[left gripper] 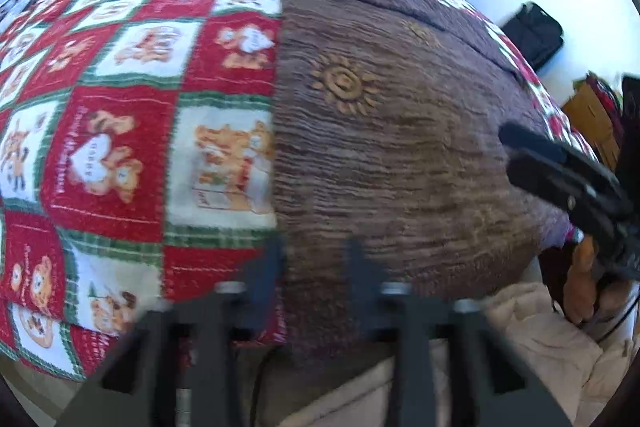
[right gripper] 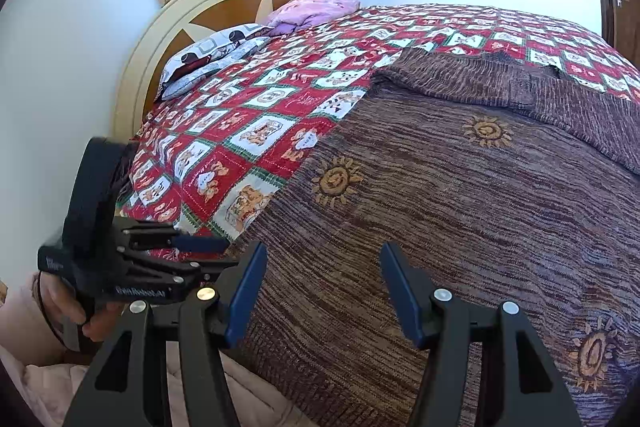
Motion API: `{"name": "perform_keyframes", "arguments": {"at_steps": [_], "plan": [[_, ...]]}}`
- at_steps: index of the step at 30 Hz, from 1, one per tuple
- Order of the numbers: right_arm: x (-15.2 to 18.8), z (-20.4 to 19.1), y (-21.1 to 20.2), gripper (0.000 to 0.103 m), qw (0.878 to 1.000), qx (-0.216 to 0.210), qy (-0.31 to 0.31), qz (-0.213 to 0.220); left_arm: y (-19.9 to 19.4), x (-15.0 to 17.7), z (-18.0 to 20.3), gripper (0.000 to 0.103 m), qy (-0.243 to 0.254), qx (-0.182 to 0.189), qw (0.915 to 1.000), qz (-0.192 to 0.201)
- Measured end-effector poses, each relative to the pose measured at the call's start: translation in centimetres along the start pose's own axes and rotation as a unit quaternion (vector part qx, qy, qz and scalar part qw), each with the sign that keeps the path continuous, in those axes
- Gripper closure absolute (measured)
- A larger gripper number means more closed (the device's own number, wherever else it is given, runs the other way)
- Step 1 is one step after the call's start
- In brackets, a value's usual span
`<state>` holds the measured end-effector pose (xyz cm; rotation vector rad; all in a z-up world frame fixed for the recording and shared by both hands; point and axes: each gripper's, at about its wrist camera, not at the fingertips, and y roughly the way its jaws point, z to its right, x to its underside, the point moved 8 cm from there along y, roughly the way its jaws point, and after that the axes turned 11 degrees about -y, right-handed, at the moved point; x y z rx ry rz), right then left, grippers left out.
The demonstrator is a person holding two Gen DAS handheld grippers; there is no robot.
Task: Fold small clothes
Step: 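Grasp the ribbed sweater hem with the left gripper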
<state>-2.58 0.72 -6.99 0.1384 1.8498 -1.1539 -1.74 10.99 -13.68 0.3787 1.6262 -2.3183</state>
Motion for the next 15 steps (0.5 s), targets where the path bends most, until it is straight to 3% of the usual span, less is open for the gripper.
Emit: {"name": "perform_keyframes", "arguments": {"at_steps": [4, 12, 15], "plan": [[-0.1, 0.1, -0.3, 0.042, 1.000, 0.003, 0.001, 0.005, 0.0, -0.1, 0.4, 0.094, 0.002, 0.003, 1.0000, -0.004], [0.5, -1.0, -0.1, 0.042, 1.000, -0.028, -0.013, -0.003, -2.5, -3.7, 3.7, 0.095, -0.039, 0.104, 0.9937, 0.004], [0.9, -1.6, -0.6, 0.042, 0.999, -0.049, -0.018, -0.002, -2.1, -5.8, 5.4, 0.095, -0.042, 0.122, 0.9916, -0.004]]}}
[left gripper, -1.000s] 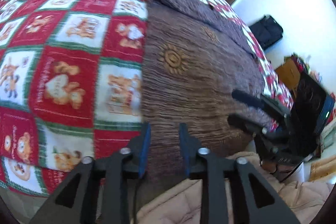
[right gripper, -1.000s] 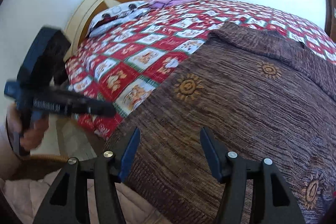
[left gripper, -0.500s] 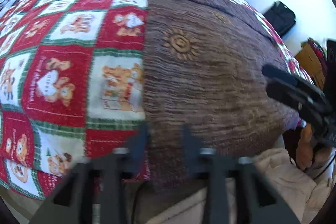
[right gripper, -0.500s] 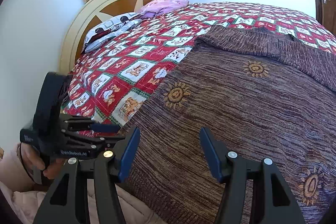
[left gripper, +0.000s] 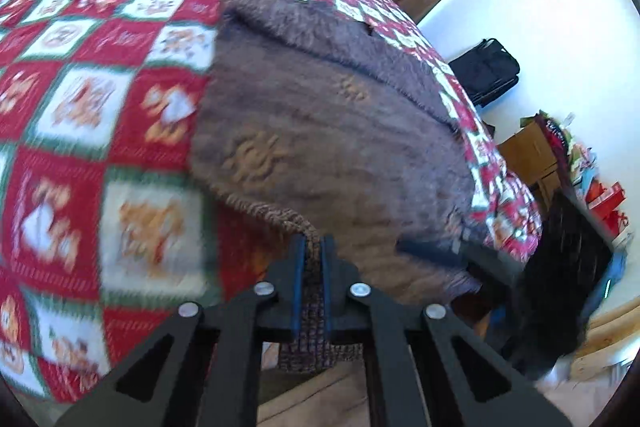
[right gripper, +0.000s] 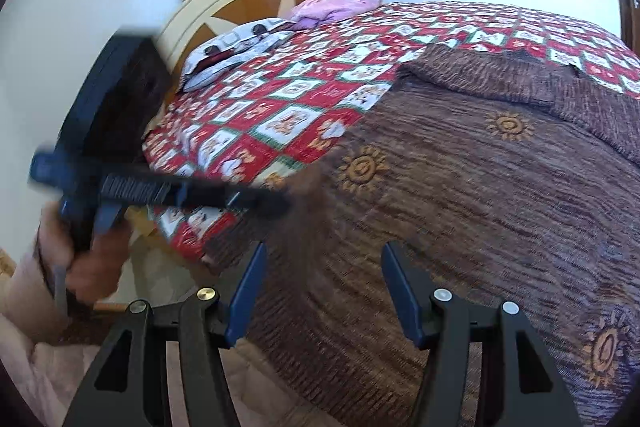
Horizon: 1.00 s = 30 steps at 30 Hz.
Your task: Fold small clothes
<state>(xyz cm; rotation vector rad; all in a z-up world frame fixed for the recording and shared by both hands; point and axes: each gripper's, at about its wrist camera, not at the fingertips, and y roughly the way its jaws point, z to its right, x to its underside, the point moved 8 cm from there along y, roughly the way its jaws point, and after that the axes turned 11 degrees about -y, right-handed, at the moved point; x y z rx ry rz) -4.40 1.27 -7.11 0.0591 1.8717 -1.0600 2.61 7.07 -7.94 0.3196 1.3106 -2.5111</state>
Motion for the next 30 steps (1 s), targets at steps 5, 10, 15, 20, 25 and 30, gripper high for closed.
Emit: {"name": "perform_keyframes", "arguments": {"at_steps": [5, 10, 15, 20, 25, 30], "plan": [[0.2, -1.2, -0.3, 0.035, 1.000, -0.002, -0.023, 0.000, 2.1, -1.8, 1.4, 0.095, 0.018, -0.017, 0.9995, -0.020], [0.6, -0.9, 1.7, 0.035, 0.997, 0.032, -0.052, -0.035, 2.8, -2.0, 1.4, 0.095, 0.018, -0.034, 0.9981, -0.047], [1.5, 1.0, 4.1, 0.035, 0.984, 0.114, -0.107, -0.088, 2.8, -2.9, 1.2, 0.095, 0.026, -0.032, 0.9976, -0.056], [1.8, 6.5, 3.3, 0.068, 0.995, 0.058, 0.065, -0.053, 0.4, -4.7, 0.8, 0.075, 0.058, -0.027, 0.9977, -0.024], [3.0, 10.7, 2.1, 0.078, 0.979, -0.012, 0.201, -0.010, -1.2, -4.2, 1.2, 0.048, 0.181, -0.040, 0.9825, 0.014], [3.5, 10.5, 2.1, 0.079, 0.978, -0.026, 0.207, -0.011, 0.0, -1.3, 3.7, 0.043, 0.363, -0.067, 0.9288, 0.031]]}}
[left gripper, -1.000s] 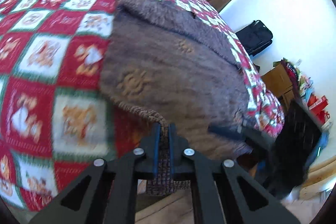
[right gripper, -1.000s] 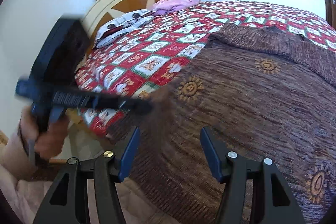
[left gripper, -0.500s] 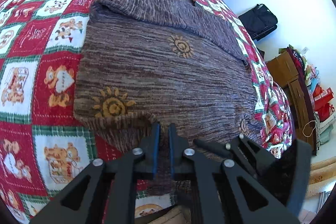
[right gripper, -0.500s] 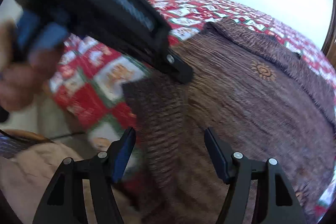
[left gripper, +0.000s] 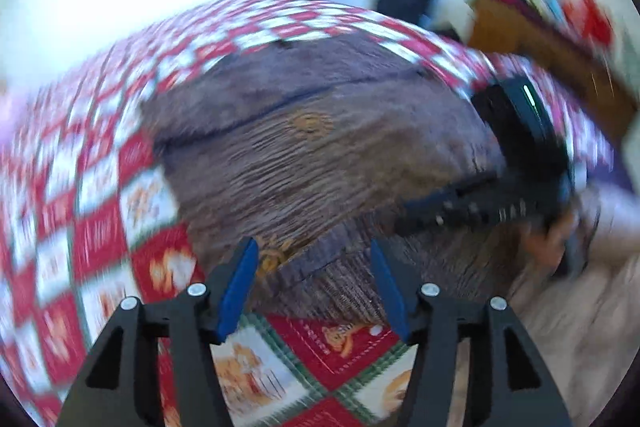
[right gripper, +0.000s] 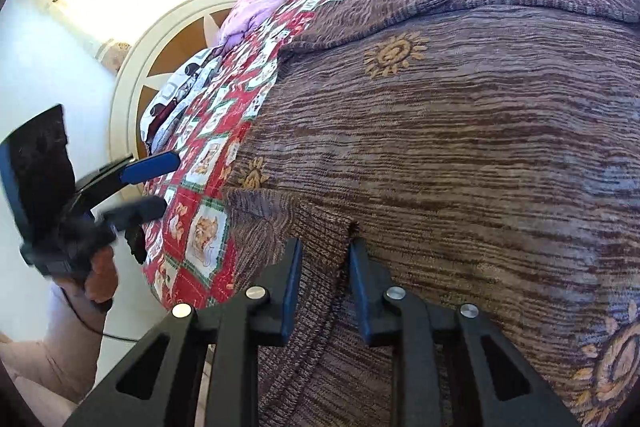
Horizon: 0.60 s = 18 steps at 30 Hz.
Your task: Fold small clothes
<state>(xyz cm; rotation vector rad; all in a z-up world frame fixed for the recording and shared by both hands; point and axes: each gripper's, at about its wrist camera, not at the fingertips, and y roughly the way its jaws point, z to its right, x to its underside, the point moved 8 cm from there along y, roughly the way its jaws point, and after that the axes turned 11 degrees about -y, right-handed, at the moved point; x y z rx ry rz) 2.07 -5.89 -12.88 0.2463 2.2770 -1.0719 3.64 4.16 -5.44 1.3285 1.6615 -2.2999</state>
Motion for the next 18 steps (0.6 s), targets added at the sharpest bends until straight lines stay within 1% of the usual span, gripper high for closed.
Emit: {"name": "perform_keyframes", "arguments": {"at_steps": [1, 2, 4, 7, 9, 10, 12, 13, 14, 15, 16, 18], "plan": [[-0.1, -0.2, 0.1, 0.087, 1.000, 0.000, -0.003, 0.000, 0.4, -0.1, 1.0, 0.043, 0.040, 0.002, 0.9992, 0.004], [-0.2, -0.4, 0.0, 0.099, 1.000, -0.002, -0.008, 0.001, 0.9, -0.1, 1.8, 0.043, 0.067, 0.008, 0.9977, 0.003], [-0.8, -1.4, -0.2, 0.099, 1.000, -0.017, -0.016, 0.002, 1.7, 0.0, 2.8, 0.043, 0.112, 0.019, 0.9935, -0.005], [-2.1, -3.9, -2.0, 0.099, 0.997, -0.042, -0.056, 0.018, 3.2, 0.4, 3.7, 0.043, 0.183, 0.018, 0.9828, -0.019], [-2.8, -5.7, -3.3, 0.099, 0.994, -0.064, -0.082, 0.024, 3.7, 0.6, 4.1, 0.043, 0.207, 0.029, 0.9775, -0.026], [-3.0, -6.7, -3.7, 0.099, 0.992, -0.079, -0.096, 0.022, 3.8, 0.5, 4.3, 0.043, 0.216, 0.035, 0.9755, -0.022], [-3.2, -8.0, -4.2, 0.099, 0.988, -0.093, -0.123, 0.013, 3.4, 0.1, 5.0, 0.043, 0.223, 0.054, 0.9732, -0.008], [-3.2, -8.9, -4.3, 0.099, 0.985, -0.099, -0.142, 0.006, 3.2, 0.3, 5.3, 0.049, 0.227, 0.061, 0.9718, -0.006], [-3.2, -9.4, -4.3, 0.099, 0.983, -0.106, -0.153, 0.002, 3.1, 0.6, 5.8, 0.059, 0.239, 0.068, 0.9685, -0.010], [-3.2, -10.1, -4.3, 0.099, 0.980, -0.116, -0.164, -0.001, 3.0, 1.1, 6.3, 0.064, 0.255, 0.074, 0.9639, -0.019], [-3.2, -10.5, -4.1, 0.099, 0.978, -0.121, -0.171, -0.003, 2.9, 1.6, 6.7, 0.070, 0.264, 0.077, 0.9611, -0.023], [-3.2, -11.1, -4.0, 0.099, 0.975, -0.121, -0.186, -0.009, 2.5, 2.5, 7.4, 0.070, 0.293, 0.073, 0.9531, -0.026]]}}
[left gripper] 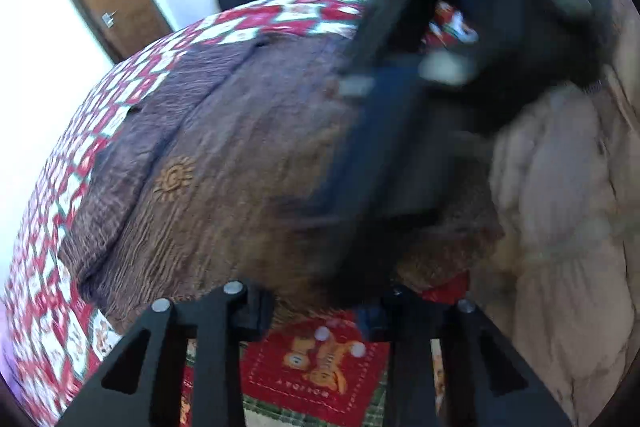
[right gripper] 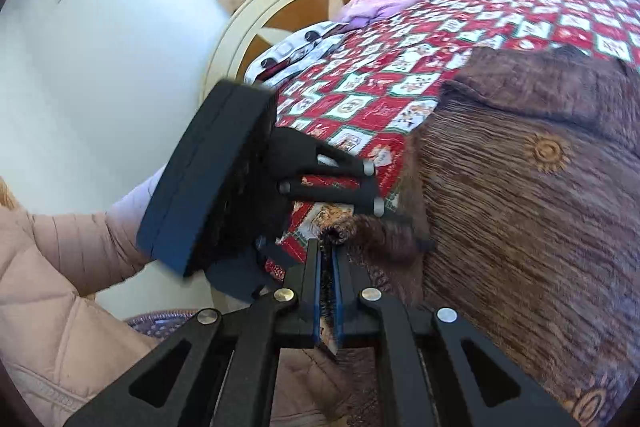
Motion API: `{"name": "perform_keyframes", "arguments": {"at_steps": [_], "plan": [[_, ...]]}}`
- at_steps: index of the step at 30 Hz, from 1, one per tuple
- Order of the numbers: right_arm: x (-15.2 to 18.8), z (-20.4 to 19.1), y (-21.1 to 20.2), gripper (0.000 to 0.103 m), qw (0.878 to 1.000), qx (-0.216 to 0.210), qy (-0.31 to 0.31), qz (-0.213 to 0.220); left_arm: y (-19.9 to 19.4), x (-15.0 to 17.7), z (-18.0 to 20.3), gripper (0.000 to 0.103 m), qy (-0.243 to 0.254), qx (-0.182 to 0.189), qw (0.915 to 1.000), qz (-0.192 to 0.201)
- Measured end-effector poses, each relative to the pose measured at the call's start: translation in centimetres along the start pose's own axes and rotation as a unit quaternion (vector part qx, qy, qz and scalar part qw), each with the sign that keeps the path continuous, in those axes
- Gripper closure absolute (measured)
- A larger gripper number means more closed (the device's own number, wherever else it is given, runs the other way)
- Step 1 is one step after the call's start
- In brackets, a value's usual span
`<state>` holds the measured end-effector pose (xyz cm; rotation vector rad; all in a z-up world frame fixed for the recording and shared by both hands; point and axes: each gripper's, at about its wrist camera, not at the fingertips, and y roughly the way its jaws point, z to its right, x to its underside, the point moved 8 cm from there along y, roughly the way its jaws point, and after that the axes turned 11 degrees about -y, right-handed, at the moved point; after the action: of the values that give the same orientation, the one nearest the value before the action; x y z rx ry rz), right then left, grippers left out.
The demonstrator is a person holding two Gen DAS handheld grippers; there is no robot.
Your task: Fold small clothes
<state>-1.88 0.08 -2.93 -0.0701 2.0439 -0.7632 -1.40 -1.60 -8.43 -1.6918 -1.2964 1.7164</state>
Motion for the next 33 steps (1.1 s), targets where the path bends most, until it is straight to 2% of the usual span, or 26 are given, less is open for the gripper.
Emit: {"name": "perform_keyframes", "arguments": {"at_steps": [3, 6, 7, 10, 11, 14, 16, 21, 23, 24, 25, 30, 31, 33], "plan": [[-0.4, -0.3, 0.4, 0.099, 1.000, -0.011, -0.009, -0.011, -0.5, 0.4, 0.9, 0.070, 0.030, -0.021, 0.9993, 0.002], [-0.3, -0.9, 0.6, 0.099, 0.999, -0.023, -0.024, -0.019, -1.8, 0.3, 0.1, 0.065, 0.028, -0.047, 0.9983, 0.019], [0.0, -0.9, 0.3, 0.099, 0.999, -0.026, -0.028, -0.020, -2.4, 0.4, -0.3, 0.062, 0.021, -0.052, 0.9981, 0.025], [0.2, -1.4, -0.2, 0.099, 0.999, -0.024, -0.031, -0.017, -4.7, 0.6, -1.6, 0.040, -0.009, -0.054, 0.9972, 0.050], [0.2, -1.5, -0.2, 0.099, 0.999, -0.025, -0.027, -0.015, -5.7, 0.7, -1.6, 0.038, -0.006, -0.060, 0.9962, 0.062], [0.4, -1.6, 0.1, 0.099, 0.999, -0.032, -0.021, -0.016, -7.3, 1.4, -0.8, 0.036, 0.025, -0.076, 0.9935, 0.080], [0.4, -2.2, 0.4, 0.099, 0.999, -0.040, -0.027, -0.021, -7.1, 1.6, 0.1, 0.036, 0.048, -0.081, 0.9928, 0.074], [0.0, -3.5, 1.2, 0.099, 0.997, -0.050, -0.049, -0.028, -5.1, 1.3, 1.8, 0.036, 0.072, -0.047, 0.9946, 0.057], [-0.1, -3.6, 1.1, 0.099, 0.997, -0.057, -0.042, -0.022, -3.5, 1.4, 1.8, 0.053, 0.057, -0.028, 0.9976, 0.027], [-0.1, -3.5, 1.0, 0.099, 0.997, -0.060, -0.038, -0.019, -3.0, 1.4, 1.3, 0.081, 0.040, -0.013, 0.9990, 0.015], [-0.1, -3.3, 1.0, 0.099, 0.998, -0.060, -0.033, -0.015, -2.4, 1.5, 1.0, 0.094, 0.015, 0.002, 0.9999, 0.007], [-0.3, -1.6, 0.4, 0.097, 0.998, -0.058, 0.014, 0.008, -2.3, 1.1, 0.3, 0.094, -0.053, 0.004, 0.9980, 0.034], [-0.4, -0.9, 0.1, 0.094, 0.998, -0.058, 0.032, 0.015, -2.7, 1.2, -0.1, 0.094, -0.068, 0.005, 0.9969, 0.040], [-0.8, 0.7, -1.3, 0.076, 0.995, -0.052, 0.071, 0.038, -2.9, 1.2, -0.6, 0.094, -0.101, 0.007, 0.9936, 0.050]]}}
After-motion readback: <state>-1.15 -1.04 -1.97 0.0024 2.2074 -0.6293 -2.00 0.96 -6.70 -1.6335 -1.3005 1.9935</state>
